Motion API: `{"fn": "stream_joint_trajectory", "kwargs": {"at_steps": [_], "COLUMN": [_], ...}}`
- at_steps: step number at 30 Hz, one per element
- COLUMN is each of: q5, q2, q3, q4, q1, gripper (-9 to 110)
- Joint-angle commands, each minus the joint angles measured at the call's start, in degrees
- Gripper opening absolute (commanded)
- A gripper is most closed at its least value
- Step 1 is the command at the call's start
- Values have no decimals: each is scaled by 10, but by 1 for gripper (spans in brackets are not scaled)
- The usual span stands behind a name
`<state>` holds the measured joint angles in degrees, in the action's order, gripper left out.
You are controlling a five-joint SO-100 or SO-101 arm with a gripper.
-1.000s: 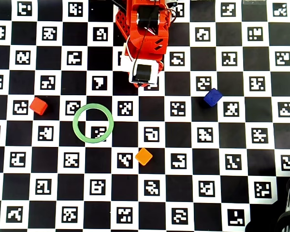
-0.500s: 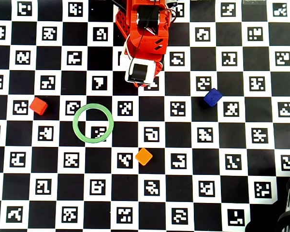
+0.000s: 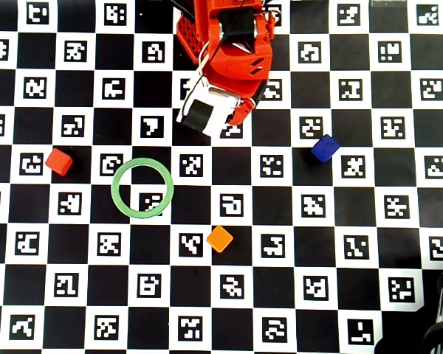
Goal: Grab the red cube then put it in the green circle then put the blue cube on top and finally the orange cube on top
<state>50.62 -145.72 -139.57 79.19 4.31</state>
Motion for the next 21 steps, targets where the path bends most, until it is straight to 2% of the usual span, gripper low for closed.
{"fn": "stream_joint_trajectory", "kwargs": {"at_steps": [1, 7, 16, 21], "q5": [-54, -121, -142, -150], "q2": [73, 161, 346, 421], "q3": [135, 258, 467, 555], "q4": [27, 51, 127, 151], "q1": [-18, -88, -248, -352], "gripper": [-5, -5, -5, 7]}}
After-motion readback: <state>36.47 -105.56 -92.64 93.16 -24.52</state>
